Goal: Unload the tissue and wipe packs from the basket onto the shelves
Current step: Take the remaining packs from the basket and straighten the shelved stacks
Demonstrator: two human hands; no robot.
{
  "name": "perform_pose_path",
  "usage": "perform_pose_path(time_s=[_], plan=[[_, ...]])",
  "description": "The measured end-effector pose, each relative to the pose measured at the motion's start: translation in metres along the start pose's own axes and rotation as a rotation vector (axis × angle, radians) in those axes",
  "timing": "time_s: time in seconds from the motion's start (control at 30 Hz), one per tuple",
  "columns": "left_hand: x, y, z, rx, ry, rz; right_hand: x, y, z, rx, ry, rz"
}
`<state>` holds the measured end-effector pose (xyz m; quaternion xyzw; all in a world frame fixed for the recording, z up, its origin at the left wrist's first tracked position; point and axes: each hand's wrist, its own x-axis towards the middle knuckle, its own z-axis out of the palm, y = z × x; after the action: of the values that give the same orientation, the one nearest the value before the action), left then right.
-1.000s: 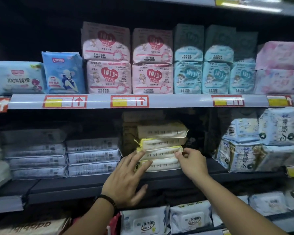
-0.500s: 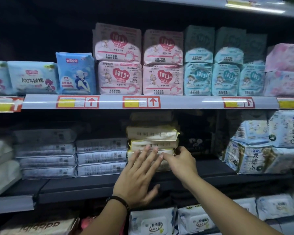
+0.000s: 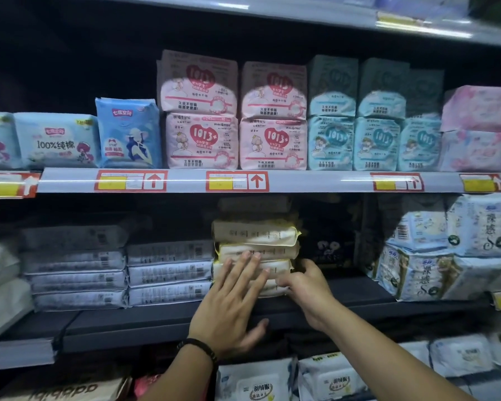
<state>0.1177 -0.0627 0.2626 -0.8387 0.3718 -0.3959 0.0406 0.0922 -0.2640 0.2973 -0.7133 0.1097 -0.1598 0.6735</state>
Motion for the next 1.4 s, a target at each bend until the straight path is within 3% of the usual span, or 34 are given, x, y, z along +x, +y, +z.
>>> perform_pose_path(time_s=[0.1, 0.2, 0.33, 0.67, 0.83, 1.27, 1.4], plan=[[0.0, 0.0, -0.002, 0.026, 0.008, -0.004, -0.009, -0.014, -0.004, -0.052, 0.048, -0.044], [0.0, 0.0, -0.005, 0.032, 0.015, -0.008, -0.026, -0.04, -0.009, -0.102, 0.146, -0.2], [0.002, 0.001, -0.005, 0.005, 0.02, -0.055, -0.032, -0.058, -0.006, -0.137, 0.15, -0.304], [0.004, 0.001, 0.001, -0.028, -0.037, -0.166, 0.0, -0.071, 0.002, -0.235, 0.343, -0.161], [0.002, 0.001, 0.002, -0.023, -0.013, -0.164, 0.004, -0.071, 0.005, -0.263, 0.393, -0.174], [0.003, 0.002, -0.002, -0.004, 0.002, -0.105, -0.006, -0.06, 0.018, -0.252, 0.22, -0.18], [0.004, 0.001, -0.008, -0.032, -0.014, -0.088, -0.005, -0.06, 0.003, -0.036, 0.1, -0.086]])
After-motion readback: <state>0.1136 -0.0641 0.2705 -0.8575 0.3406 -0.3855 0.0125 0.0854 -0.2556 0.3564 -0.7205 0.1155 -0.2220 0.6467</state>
